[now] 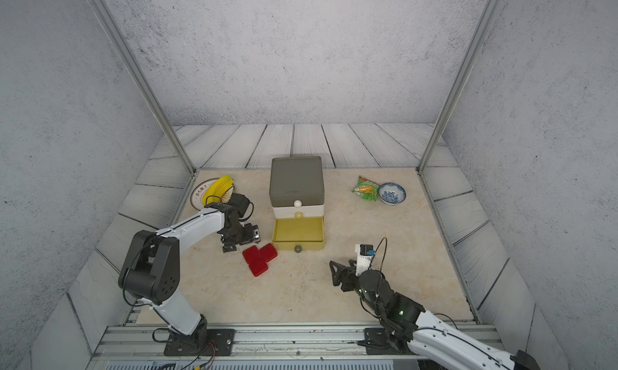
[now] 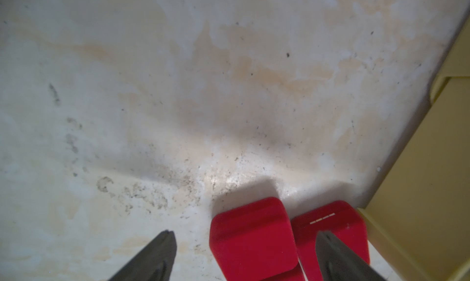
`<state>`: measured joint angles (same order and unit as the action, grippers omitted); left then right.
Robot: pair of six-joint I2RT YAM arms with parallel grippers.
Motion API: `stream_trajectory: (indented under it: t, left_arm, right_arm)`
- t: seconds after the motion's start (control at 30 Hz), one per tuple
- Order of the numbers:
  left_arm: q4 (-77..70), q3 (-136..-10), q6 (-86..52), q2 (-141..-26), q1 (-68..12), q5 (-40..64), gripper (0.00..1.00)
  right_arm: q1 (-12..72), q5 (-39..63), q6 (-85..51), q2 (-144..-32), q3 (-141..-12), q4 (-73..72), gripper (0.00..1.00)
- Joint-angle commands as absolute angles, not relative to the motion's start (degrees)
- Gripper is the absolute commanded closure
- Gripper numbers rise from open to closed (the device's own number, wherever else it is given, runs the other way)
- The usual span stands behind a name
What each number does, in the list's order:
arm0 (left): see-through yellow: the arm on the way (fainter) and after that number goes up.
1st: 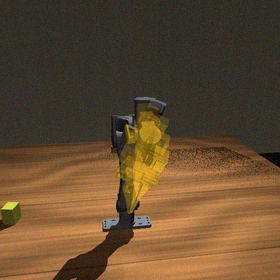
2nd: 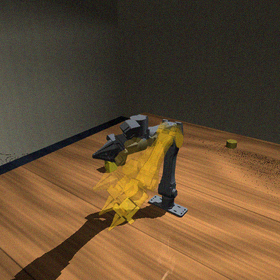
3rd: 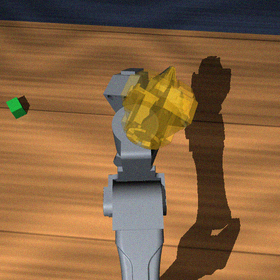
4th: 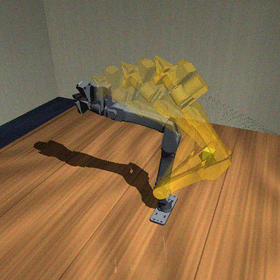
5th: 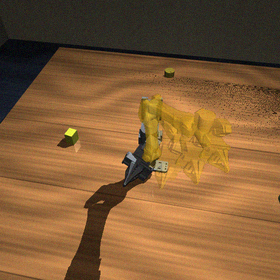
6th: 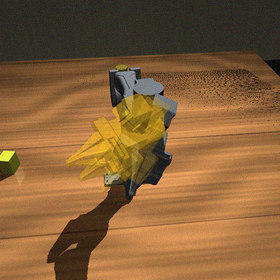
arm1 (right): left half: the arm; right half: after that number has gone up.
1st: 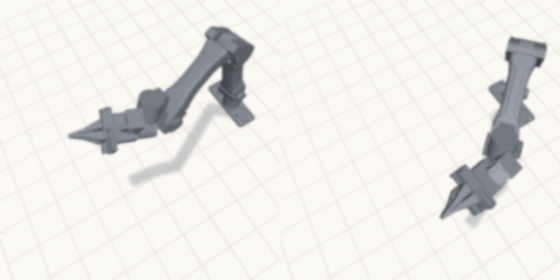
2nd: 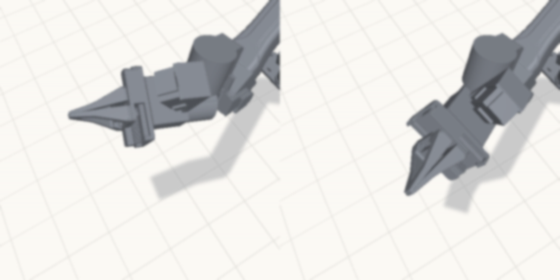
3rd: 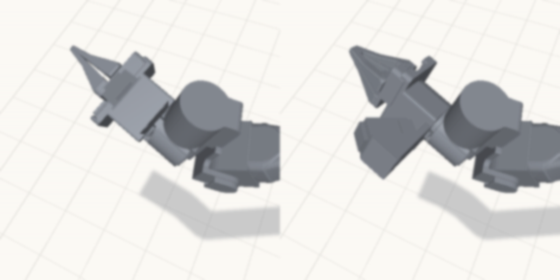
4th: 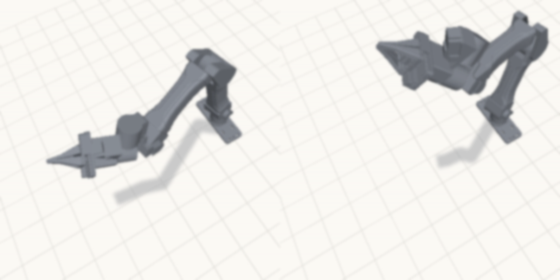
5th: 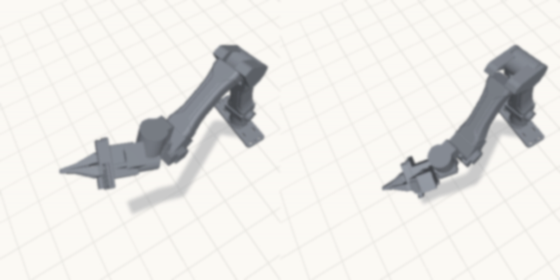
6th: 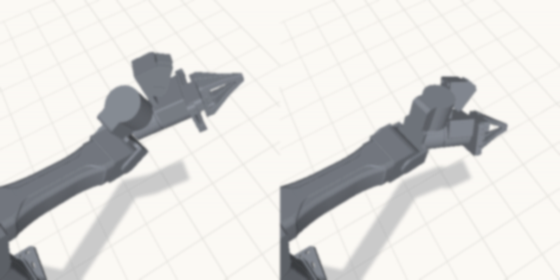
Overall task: Place the brooch boxes into the drawer by color
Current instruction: Pick up the brooch box from the center of the board.
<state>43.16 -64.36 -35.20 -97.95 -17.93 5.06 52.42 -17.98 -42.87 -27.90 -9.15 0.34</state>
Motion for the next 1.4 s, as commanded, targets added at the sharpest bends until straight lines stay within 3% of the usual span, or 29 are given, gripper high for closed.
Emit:
stream_trajectory:
  t: [0.0,0.63,0.7,1.03,1.1,1.23,1.37]
  left_arm:
    - [44.4,-64.4,-35.7,-98.8,-18.6,3.6,0.09]
    - [43.3,-64.0,-36.0,-102.5,-19.2,3.5,0.18]
    - [43.0,-63.0,-36.0,-102.3,-19.3,3.9,0.23]
    - [42.5,-59.7,-35.8,-100.4,-19.5,4.1,0.25]
    - [42.5,-59.5,-35.7,-100.2,-19.6,4.1,0.28]
    - [42.8,-59.8,-35.1,-100.2,-19.6,4.1,0.54]
    - [43.3,-60.1,-34.6,-98.8,-19.6,4.1,0.57]
  right_arm:
    - [52.2,-19.5,-42.9,-26.4,-8.4,3.3,0.12]
    - [52.3,-19.4,-42.3,-24.6,-8.5,6.5,0.11]
    - [52.2,-19.4,-42.3,-24.5,-8.4,6.6,0.11]
    - [52.3,-19.4,-42.5,-24.7,-8.5,6.6,0.11]
    - [52.2,-19.5,-42.5,-24.9,-8.5,6.4,0.11]
    - [52.2,-19.4,-42.4,-25.4,-8.9,6.2,0.11]
    - [52.3,-19.0,-41.0,-26.8,-9.8,5.0,0.11]
